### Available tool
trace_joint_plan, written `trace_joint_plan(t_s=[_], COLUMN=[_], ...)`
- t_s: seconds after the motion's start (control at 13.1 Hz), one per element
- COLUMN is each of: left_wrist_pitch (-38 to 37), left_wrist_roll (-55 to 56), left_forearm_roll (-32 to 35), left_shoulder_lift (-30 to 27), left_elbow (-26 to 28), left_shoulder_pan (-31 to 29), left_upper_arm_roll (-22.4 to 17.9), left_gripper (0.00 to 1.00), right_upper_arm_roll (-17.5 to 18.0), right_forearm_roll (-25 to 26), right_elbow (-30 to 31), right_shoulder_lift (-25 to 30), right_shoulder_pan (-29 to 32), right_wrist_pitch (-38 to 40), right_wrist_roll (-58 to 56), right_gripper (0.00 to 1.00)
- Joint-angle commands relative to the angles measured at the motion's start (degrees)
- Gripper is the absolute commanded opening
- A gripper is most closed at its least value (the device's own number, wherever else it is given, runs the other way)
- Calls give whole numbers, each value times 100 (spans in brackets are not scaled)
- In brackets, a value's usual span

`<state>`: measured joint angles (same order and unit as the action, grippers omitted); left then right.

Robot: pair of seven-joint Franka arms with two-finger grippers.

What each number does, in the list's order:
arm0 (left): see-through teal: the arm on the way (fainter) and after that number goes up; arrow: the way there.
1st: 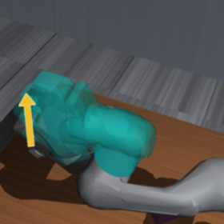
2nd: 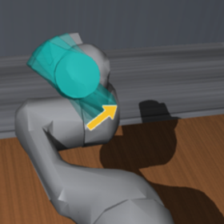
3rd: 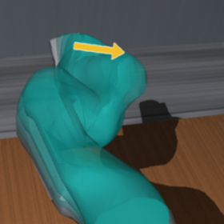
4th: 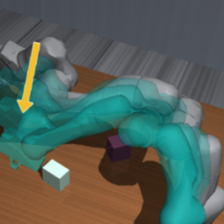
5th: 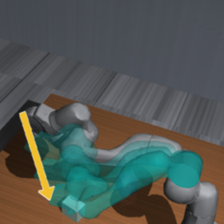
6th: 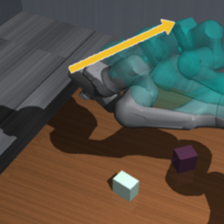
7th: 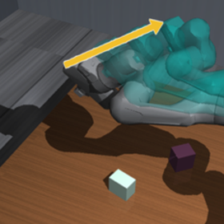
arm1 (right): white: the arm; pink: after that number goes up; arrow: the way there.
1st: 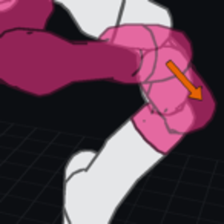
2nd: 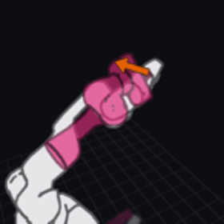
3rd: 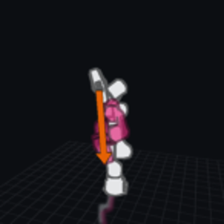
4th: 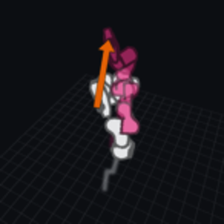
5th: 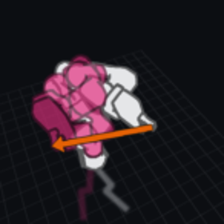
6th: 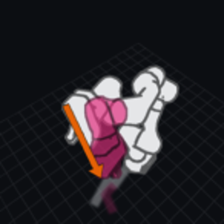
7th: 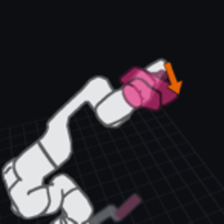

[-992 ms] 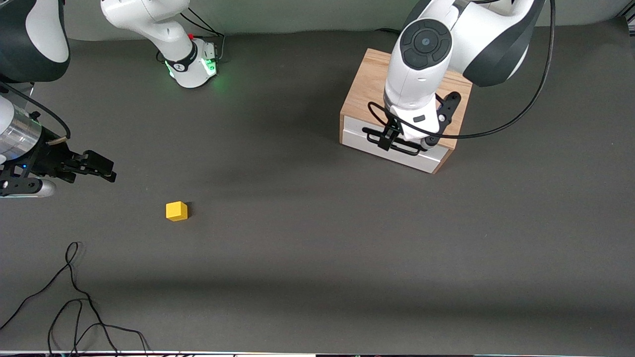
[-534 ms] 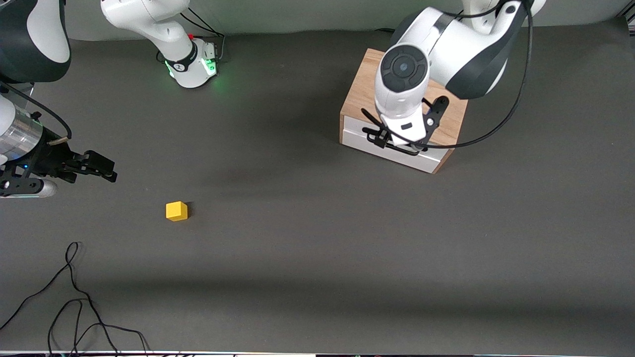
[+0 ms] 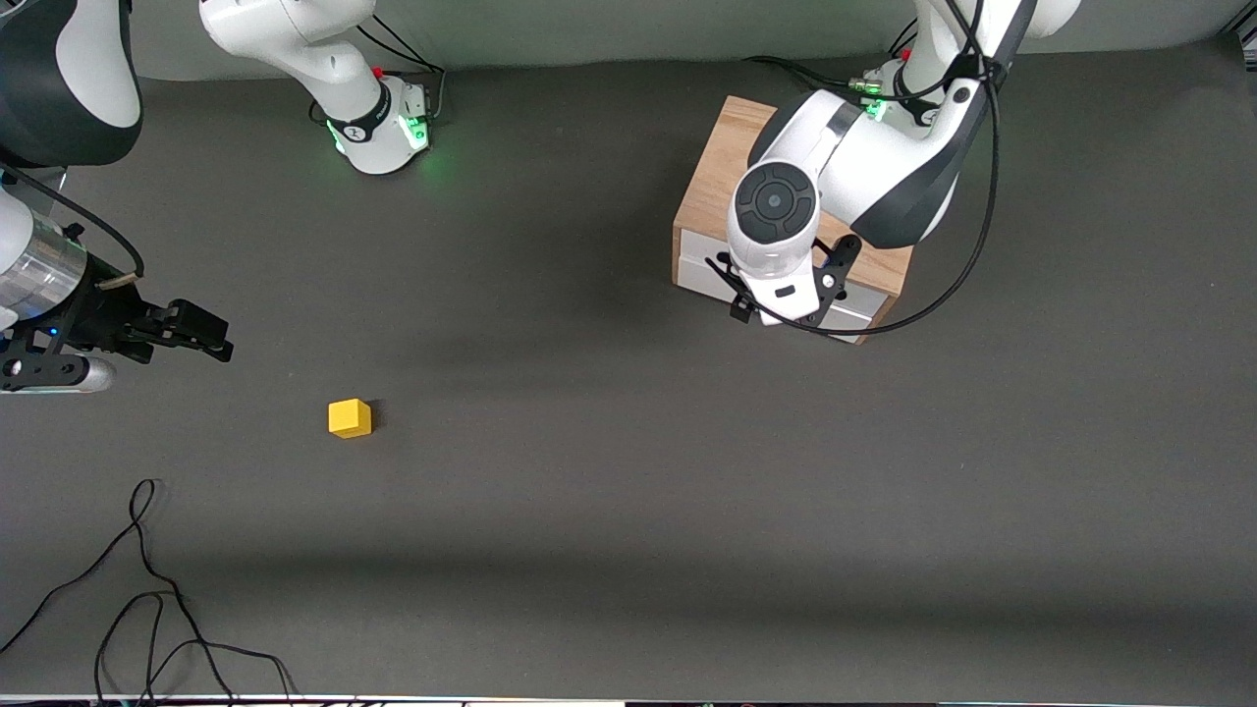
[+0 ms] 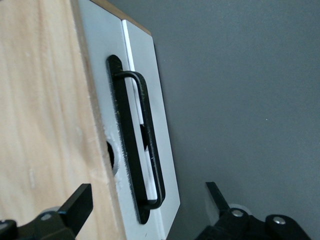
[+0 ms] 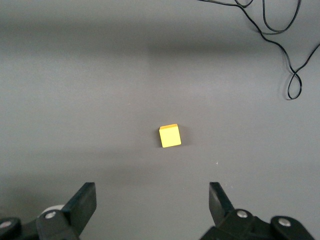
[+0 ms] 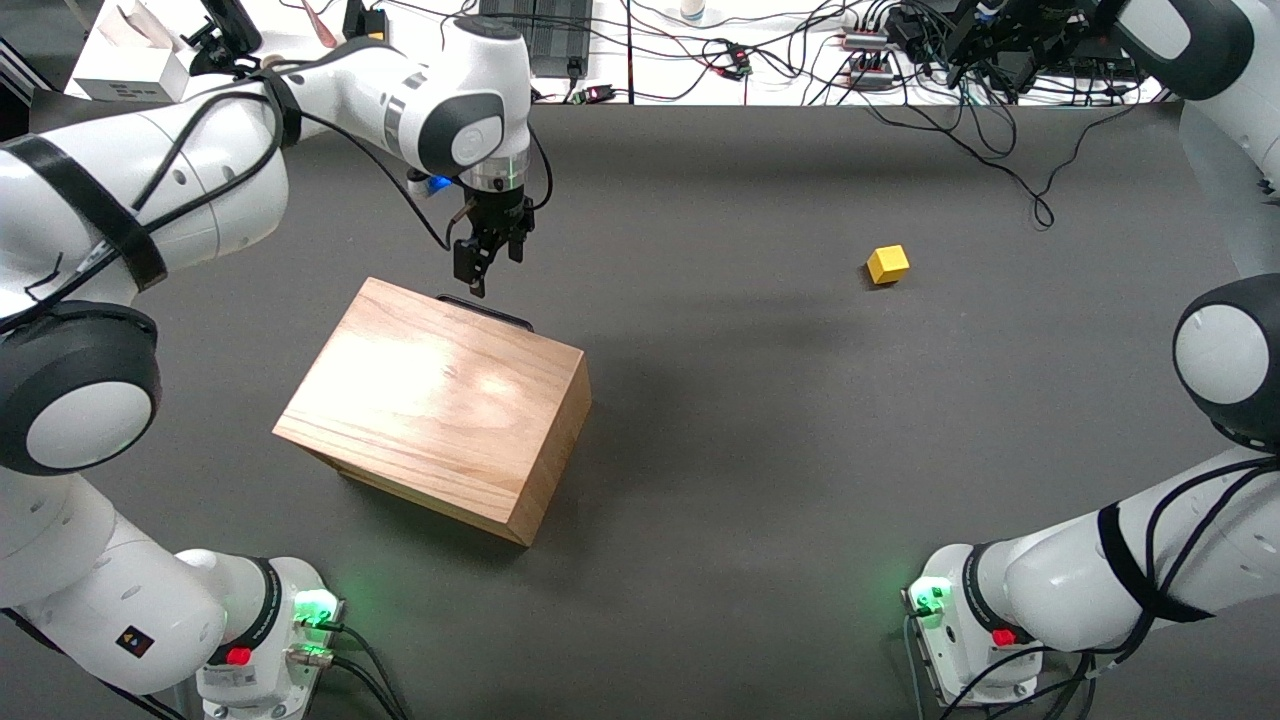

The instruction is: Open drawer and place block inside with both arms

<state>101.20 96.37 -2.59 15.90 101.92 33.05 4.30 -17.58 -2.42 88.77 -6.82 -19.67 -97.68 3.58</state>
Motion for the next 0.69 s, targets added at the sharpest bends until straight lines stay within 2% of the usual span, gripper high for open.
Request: trace_joint_plan(t_s=[0.0, 0.61], left_wrist_pitch=[408, 779], left_wrist_roll=[31, 31], left_forearm_roll=[39, 57], left_shoulder_lift=[-131, 158], left_elbow=[415, 442], left_shoulder_pan=[61, 53], left_upper_arm_roll=[-44, -52], left_gripper=[100, 100], right_upper_arm_roll=[-35, -26], right_forearm_roll=[-22, -40], right_elbow=[-79, -61], right_shoulder_lift=[-47, -48], right_shoulder_pan=[-36, -54], right_wrist_pitch=[12, 12], right_wrist_roll=[100, 108], right_gripper=[100, 100])
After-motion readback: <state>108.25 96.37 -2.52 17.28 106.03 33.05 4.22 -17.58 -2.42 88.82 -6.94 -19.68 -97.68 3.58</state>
